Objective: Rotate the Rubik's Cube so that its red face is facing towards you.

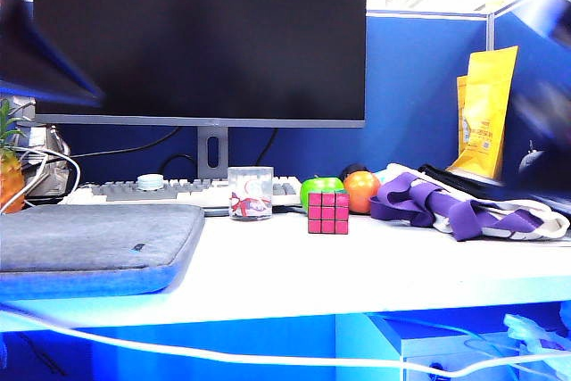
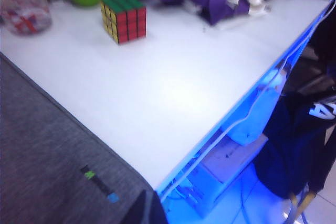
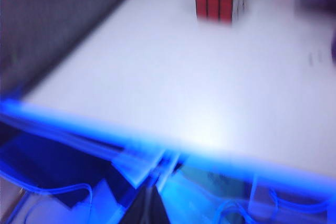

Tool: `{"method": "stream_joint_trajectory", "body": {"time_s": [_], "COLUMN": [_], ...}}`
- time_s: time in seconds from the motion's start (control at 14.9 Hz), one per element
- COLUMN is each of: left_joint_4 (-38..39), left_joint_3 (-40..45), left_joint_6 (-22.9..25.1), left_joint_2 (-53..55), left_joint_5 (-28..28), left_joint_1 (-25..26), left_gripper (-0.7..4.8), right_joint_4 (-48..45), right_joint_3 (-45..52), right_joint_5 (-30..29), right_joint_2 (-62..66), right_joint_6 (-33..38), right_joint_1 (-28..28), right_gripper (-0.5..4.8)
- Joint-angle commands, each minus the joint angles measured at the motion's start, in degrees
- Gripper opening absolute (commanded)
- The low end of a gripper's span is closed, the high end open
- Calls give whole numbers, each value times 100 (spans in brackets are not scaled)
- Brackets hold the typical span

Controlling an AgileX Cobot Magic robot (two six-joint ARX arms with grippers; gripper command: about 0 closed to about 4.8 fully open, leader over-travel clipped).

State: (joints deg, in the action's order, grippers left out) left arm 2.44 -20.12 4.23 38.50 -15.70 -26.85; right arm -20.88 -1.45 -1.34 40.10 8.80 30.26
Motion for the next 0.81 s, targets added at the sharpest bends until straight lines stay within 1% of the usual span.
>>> {"method": "stream_joint_trajectory", "body": {"time_s": [0.07,0.13,0.2,0.27,0.34,0.4,0.47,0.54,0.6,0.67,0.74,0.81], "left_joint_4": [315,267,260,249,240,205,190,190,304,654,852,1220], "left_joint_3": [-17,-15,-15,9,153,343,616,807,1123,1261,1303,1314], "left_joint_6": [-15,-15,-15,-15,-15,-15,-13,-13,-13,-15,-15,-15], "left_joint_2": [-951,-1213,-1386,-1447,-1611,-1790,-2057,-2258,-2649,-2929,-3027,-3115], "left_joint_5": [0,-48,-144,-175,-168,-166,-164,-164,-149,-146,-149,-151], "left_joint_1": [46,188,472,691,1154,1440,1663,1759,1880,1956,2022,2157], "left_gripper": [-2,-2,-2,-2,-2,-2,-1,-2,-1,-2,-1,-2], "right_joint_4": [1132,1572,1801,1853,1843,1849,1853,1858,1875,1919,1939,1941], "right_joint_3": [140,140,140,140,140,140,140,140,140,140,140,140], "right_joint_5": [-26,-31,15,0,2,4,4,15,13,13,13,13], "right_joint_2": [-1119,-1580,-2000,-2212,-2538,-2708,-2813,-2887,-3038,-3268,-3427,-3735], "right_joint_6": [20,20,20,20,20,20,20,20,20,20,20,20], "right_joint_1": [-35,-157,-326,-448,-697,-922,-1099,-1226,-1373,-1488,-1567,-1725], "right_gripper": [0,0,0,0,0,0,0,0,0,0,0,0]}}
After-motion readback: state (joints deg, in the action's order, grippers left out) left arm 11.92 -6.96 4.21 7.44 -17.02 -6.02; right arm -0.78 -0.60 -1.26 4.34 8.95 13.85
